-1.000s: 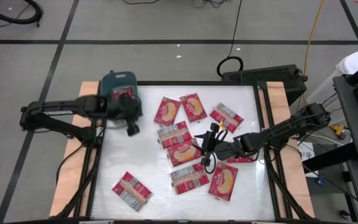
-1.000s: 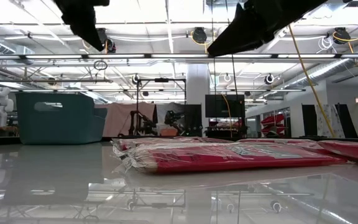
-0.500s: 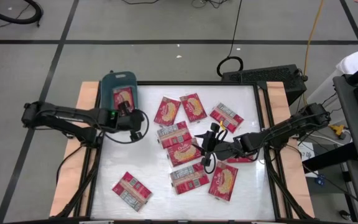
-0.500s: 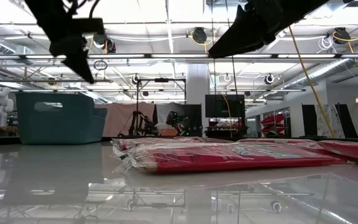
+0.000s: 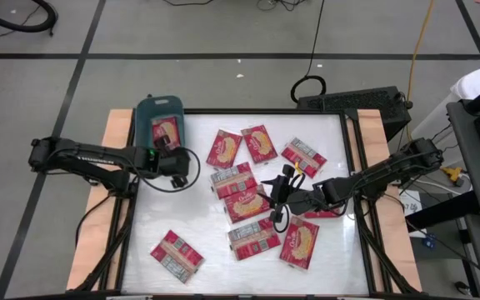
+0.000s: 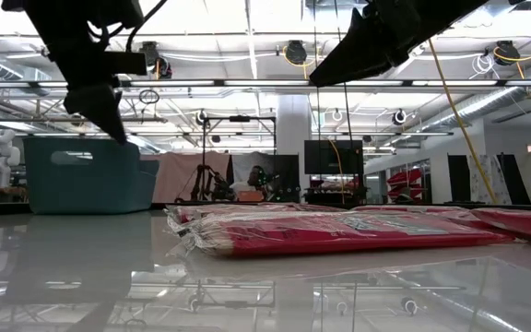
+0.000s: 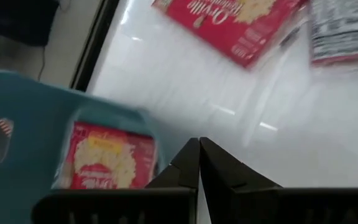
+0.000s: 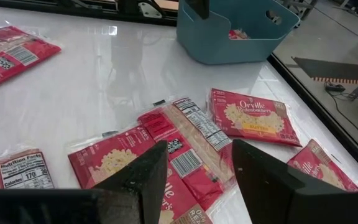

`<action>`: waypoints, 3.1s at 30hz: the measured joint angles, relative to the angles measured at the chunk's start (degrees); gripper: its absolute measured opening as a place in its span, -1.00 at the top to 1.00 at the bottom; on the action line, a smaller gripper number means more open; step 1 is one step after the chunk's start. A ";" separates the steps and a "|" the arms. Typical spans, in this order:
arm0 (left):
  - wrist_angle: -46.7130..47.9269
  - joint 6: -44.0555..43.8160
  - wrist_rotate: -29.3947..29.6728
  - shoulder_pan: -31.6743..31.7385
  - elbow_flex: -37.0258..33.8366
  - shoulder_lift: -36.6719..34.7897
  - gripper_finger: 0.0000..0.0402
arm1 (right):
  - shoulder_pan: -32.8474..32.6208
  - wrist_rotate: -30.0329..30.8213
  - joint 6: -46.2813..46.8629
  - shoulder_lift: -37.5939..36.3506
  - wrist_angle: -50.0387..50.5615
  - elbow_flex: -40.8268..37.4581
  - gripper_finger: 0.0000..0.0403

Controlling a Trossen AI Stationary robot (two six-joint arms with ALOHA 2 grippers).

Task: Sort popcorn bags into baskets
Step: Stack the red popcorn bag on top of the other red popcorn bag into the blue bin

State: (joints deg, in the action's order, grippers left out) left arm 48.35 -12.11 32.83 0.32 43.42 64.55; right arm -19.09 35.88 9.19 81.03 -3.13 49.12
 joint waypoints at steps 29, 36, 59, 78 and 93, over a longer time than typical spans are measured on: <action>8.46 -17.38 -0.29 -2.86 0.69 0.00 0.97 | 5.65 -3.98 5.10 -2.76 21.54 3.09 0.15; 0.20 -16.28 2.72 -6.47 3.08 0.00 0.93 | 19.08 -14.68 -6.52 -1.44 30.37 8.50 0.13; -24.65 -8.50 3.19 -10.70 3.08 7.02 0.98 | 26.73 -21.00 -23.86 21.12 12.72 8.46 -0.39; -29.61 -6.09 3.22 -10.80 3.06 9.11 0.87 | 29.51 -18.23 -24.90 25.10 6.02 8.36 0.28; -35.32 0.79 3.18 -10.73 3.04 12.45 0.87 | 29.66 -18.12 -24.14 22.22 4.87 8.24 0.99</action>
State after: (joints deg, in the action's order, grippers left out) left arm 13.03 -11.33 36.00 -10.41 46.46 77.00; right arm 10.57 17.76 -14.95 103.25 1.74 57.36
